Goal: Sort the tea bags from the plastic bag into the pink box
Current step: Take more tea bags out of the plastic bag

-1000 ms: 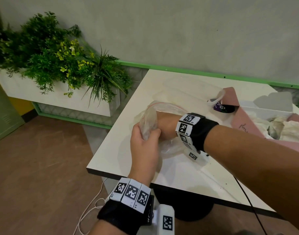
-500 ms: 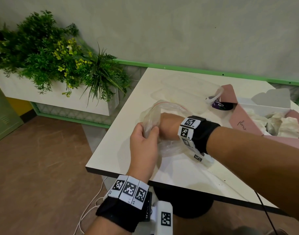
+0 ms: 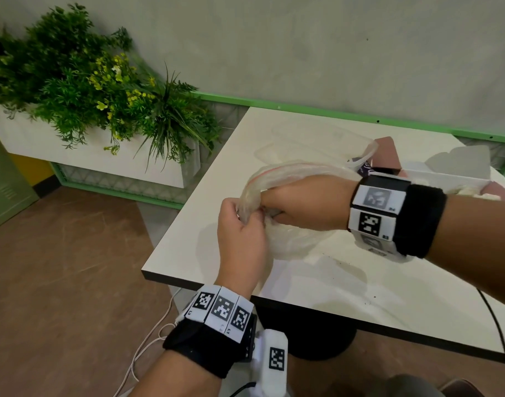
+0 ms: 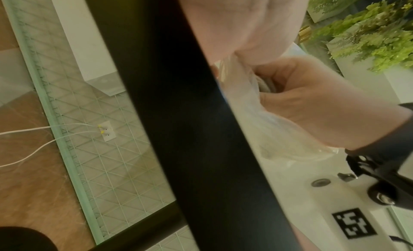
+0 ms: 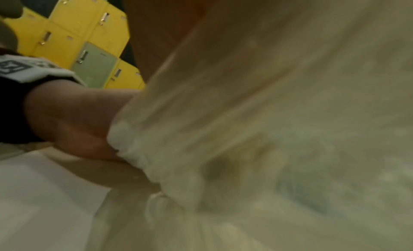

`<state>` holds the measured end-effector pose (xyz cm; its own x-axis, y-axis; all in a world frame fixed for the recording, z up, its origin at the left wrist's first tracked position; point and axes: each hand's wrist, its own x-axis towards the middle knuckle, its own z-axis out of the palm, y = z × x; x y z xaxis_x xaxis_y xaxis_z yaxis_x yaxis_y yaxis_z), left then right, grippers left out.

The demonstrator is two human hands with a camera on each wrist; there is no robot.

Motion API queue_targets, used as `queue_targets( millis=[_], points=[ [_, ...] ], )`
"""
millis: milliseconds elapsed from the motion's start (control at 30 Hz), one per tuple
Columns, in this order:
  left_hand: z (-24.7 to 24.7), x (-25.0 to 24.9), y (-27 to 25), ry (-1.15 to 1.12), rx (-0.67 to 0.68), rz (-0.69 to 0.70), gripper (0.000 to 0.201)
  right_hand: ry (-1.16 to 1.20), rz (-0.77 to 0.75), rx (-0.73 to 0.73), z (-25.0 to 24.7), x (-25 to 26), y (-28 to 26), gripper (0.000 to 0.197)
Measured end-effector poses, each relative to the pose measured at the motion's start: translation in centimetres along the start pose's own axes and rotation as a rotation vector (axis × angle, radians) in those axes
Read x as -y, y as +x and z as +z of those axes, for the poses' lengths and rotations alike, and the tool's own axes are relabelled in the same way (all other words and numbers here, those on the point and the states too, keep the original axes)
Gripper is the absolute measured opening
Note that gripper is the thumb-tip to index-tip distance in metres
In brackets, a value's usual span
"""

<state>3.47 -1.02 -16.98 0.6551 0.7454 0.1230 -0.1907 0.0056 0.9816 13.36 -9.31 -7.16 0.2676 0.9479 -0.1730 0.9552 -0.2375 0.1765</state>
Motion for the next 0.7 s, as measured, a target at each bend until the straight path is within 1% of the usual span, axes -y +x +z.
queue_targets(
  millis=[67, 100, 167, 233, 300, 367, 400, 467, 567, 700],
  points=[
    [-0.1, 0.2, 0.1, 0.035, -0.002, 0.016, 0.007, -0.106, -0.040, -0.018, -0.5, 0.3, -0.9, 0.016],
    [-0.2, 0.3, 0.1, 0.050, -0.005, 0.023, 0.008, -0.119, -0.072, -0.051, -0.7, 0.3, -1.4, 0.018],
    [-0.1, 0.3, 0.2, 0.078, -0.028, 0.026, 0.012, -0.109, -0.157, -0.176, -1.1, 0.6, -2.3, 0.019],
    [0.0, 0.1, 0.3, 0.082, -0.055, 0.008, 0.013, -0.021, -0.203, -0.295, -1.3, 0.7, -2.9, 0.022],
    [0.1, 0.0, 0.2, 0.077, -0.073, 0.001, 0.010, 0.133, -0.192, -0.387, -1.7, 0.4, -3.3, 0.025],
    [0.0, -0.1, 0.0, 0.054, -0.072, 0.006, 0.010, 0.295, -0.121, -0.490, -2.4, 0.0, -3.7, 0.026],
    [-0.1, -0.2, -0.2, 0.037, -0.059, 0.009, 0.013, 0.366, -0.064, -0.534, -2.7, -0.3, -3.7, 0.026],
    [-0.1, -0.4, -0.5, 0.011, -0.025, -0.006, 0.016, 0.520, 0.074, -0.579, -3.0, -1.0, -3.7, 0.024],
    [-0.1, -0.5, -0.5, 0.006, 0.014, -0.025, 0.012, 0.649, 0.194, -0.591, -3.0, -2.1, -3.4, 0.021],
    [0.0, -0.4, -0.4, -0.025, 0.038, -0.046, 0.013, 0.684, 0.270, -0.569, -2.4, -3.4, -3.5, 0.019]
  ],
)
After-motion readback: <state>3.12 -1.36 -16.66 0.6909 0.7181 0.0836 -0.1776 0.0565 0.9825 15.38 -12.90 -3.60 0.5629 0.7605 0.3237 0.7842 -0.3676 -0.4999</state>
